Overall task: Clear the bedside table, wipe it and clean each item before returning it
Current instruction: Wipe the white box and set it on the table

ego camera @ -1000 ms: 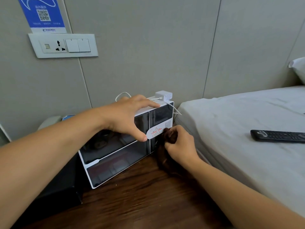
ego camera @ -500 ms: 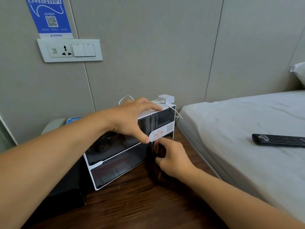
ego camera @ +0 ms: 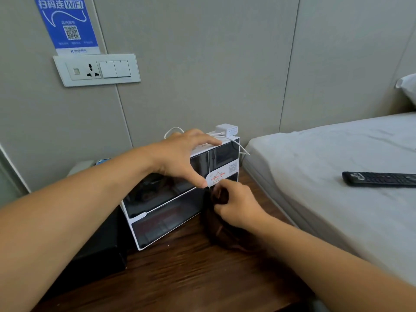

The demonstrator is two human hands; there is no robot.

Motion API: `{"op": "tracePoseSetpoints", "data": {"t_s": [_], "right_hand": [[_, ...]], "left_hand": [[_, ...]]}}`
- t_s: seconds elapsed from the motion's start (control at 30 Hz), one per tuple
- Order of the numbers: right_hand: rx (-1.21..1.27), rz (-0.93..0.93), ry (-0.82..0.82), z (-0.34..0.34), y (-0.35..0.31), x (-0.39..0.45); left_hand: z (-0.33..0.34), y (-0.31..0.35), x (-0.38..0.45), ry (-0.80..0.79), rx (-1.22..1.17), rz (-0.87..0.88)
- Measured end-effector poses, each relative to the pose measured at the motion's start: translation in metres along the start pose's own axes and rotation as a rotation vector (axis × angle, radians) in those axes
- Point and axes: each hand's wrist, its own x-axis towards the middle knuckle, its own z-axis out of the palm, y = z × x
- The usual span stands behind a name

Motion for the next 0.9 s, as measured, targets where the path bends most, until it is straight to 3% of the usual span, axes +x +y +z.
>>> {"op": "tracePoseSetpoints", "data": {"t_s": [0.13, 0.2, 0.33, 0.43, 0.53, 0.7, 0.9], "right_hand": [[0.047, 0.26, 0.223, -0.021, 0.031, 0.021], [0.057, 0.294, 0.268, -0.022, 0.033, 0.025], [0.08, 0.181, 0.206, -0.005, 0.013, 0.01], [0.059, -0.043, -0.018, 0.004, -0.006, -0.006], [0.031, -0.076, -0.147, -0.001, -0.017, -0.008], [0.019, 0.092, -0.072, -0.034, -0.01, -0.008], [0.001, 0.252, 0.117, -0.086, 0.0, -0.012]], "left_hand": [[0.002, -0.002, 0.002, 0.005, -0.005, 0.008], [0.002, -0.003, 0.002, 0.011, 0.004, 0.009], [0.004, -0.006, 0.005, 0.034, 0.014, 0.022], [0.004, -0.008, 0.005, 0.031, 0.006, 0.026], [0.004, -0.007, 0.004, 0.019, -0.005, 0.023], [0.001, -0.005, 0.001, 0.035, -0.09, 0.022], [-0.016, -0.004, -0.001, -0.063, -0.073, 0.02]]}}
